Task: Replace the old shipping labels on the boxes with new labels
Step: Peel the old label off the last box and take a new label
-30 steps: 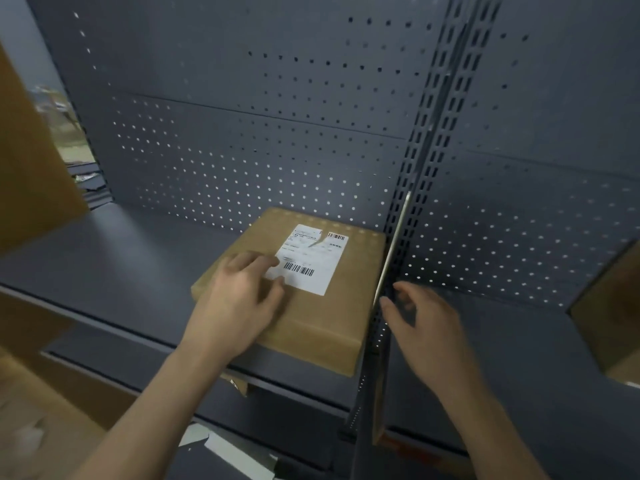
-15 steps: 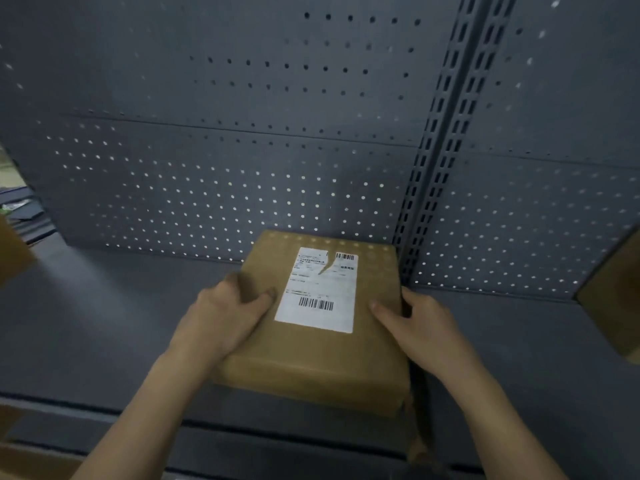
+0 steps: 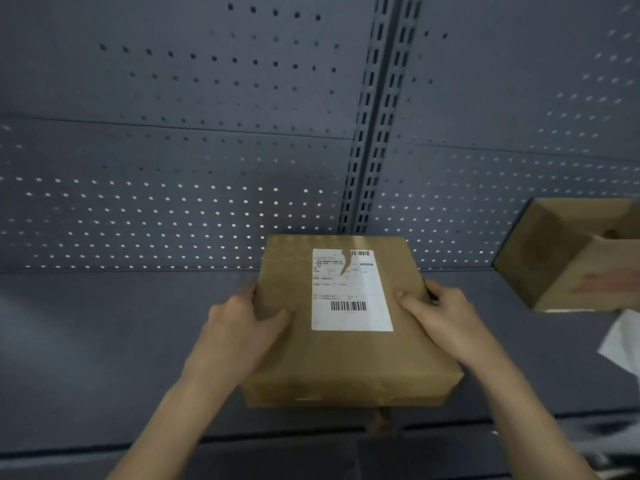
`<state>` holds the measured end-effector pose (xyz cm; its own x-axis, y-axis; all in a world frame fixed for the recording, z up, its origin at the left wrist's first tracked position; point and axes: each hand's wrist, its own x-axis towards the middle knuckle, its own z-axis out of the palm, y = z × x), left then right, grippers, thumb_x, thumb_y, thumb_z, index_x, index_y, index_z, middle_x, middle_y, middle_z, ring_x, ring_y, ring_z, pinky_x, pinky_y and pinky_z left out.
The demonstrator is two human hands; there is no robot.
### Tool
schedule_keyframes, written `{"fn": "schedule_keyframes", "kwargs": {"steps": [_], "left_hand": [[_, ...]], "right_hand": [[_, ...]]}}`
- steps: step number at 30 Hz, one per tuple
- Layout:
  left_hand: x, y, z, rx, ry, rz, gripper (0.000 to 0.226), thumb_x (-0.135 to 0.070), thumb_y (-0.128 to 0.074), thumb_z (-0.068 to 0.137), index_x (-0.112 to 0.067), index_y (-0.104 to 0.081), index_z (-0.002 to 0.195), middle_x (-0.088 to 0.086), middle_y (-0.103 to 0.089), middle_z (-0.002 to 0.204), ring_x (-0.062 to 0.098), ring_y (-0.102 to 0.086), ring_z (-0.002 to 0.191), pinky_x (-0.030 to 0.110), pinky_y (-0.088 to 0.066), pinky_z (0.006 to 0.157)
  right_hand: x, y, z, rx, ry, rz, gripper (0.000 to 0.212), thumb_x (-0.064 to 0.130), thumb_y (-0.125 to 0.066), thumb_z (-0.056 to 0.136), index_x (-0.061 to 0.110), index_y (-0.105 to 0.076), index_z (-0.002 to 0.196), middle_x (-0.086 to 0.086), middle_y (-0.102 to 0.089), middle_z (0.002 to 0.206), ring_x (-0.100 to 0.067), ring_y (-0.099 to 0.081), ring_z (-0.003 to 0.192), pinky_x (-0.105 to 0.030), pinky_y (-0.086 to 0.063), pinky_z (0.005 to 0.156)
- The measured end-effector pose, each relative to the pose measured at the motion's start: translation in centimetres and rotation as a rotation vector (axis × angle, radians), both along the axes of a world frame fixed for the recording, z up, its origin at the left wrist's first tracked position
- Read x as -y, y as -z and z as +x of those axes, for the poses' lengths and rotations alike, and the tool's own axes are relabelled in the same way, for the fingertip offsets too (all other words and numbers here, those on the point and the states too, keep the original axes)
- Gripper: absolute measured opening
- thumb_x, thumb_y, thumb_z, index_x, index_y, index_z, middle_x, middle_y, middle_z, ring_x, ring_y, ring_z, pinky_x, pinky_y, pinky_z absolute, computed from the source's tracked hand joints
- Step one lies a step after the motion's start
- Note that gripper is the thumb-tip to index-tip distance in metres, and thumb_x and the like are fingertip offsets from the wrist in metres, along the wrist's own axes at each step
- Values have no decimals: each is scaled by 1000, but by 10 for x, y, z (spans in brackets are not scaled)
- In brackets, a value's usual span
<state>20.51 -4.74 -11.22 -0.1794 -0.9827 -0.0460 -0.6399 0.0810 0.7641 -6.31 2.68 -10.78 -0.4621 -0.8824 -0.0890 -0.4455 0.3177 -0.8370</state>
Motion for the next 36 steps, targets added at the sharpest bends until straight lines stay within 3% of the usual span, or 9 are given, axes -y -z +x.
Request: {"fn": "schedule_keyframes", "kwargs": {"steps": [7, 14, 19, 21, 26, 29, 32, 34, 36], "left_hand": [[-32, 2, -78, 1, -72, -5, 46, -54, -63, 83, -30, -57, 121, -16, -54, 90, 16, -55, 88, 34, -49, 75], [-58, 3, -151, 30, -131, -9, 57, -66, -61, 77, -30, -57, 121, -3, -61, 108, 28, -58, 104, 39, -49, 83], [-69, 7, -179, 30, -160, 1, 69, -63, -63, 81, -24, -53, 137, 3, -60, 126, 27, -56, 114, 35, -45, 83], [-70, 7, -184, 36, -172, 0, 70, -62, -63, 81, -24, -51, 139, 4, -59, 130, 28, -55, 117, 34, -44, 85], [-67, 4, -189, 54, -142, 9, 64, -59, -63, 84, -24, -50, 137, -5, -57, 113, 15, -52, 95, 27, -40, 71], [-63, 0, -190, 64, -115, 42, 63, -61, -62, 84, -26, -49, 135, -8, -53, 106, 12, -50, 86, 25, -39, 65], [-48, -9, -193, 117, -89, 18, 66, -62, -60, 85, -30, -41, 139, 0, -51, 123, 20, -49, 103, 33, -40, 83], [-32, -14, -199, 184, -60, -68, 71, -61, -57, 85, -31, -35, 145, 4, -44, 139, 30, -44, 126, 42, -41, 97], [-18, -19, -211, 210, -17, -99, 69, -54, -55, 88, -27, -34, 148, 8, -40, 145, 35, -36, 134, 48, -38, 106]], "right_hand": [[-21, 6, -75, 40, -35, -18, 23, 47, -62, 90, 37, -57, 111, 16, -68, 98, -7, -66, 88, -24, -51, 69], [-35, 8, -153, 5, -79, -30, 24, 44, -61, 92, 35, -61, 115, 21, -65, 95, 1, -62, 85, -17, -44, 62], [-34, 14, -183, -4, -116, -26, 38, 44, -61, 91, 27, -63, 125, 16, -67, 103, -8, -64, 94, -28, -51, 78], [-34, 15, -188, -12, -128, -38, 38, 44, -61, 91, 28, -62, 126, 18, -65, 103, -6, -62, 94, -24, -49, 75], [-33, 12, -192, -102, -145, 21, 39, 48, -55, 94, 30, -57, 128, 15, -57, 104, -7, -54, 93, -15, -38, 65], [-30, 6, -192, -348, -112, 43, 39, 50, -54, 93, 25, -57, 123, 5, -57, 111, -15, -55, 100, -26, -43, 73], [-13, -2, -191, -575, -87, -100, 31, 41, -56, 94, 21, -59, 118, 1, -56, 113, -18, -55, 104, -33, -46, 82], [5, -11, -190, -597, -194, -182, 20, 32, -56, 97, 21, -62, 113, 4, -57, 110, -13, -55, 100, -28, -45, 82], [26, -15, -188, -645, -334, -201, 14, 27, -55, 98, 22, -64, 108, 6, -58, 107, -11, -55, 99, -27, -46, 83]]}}
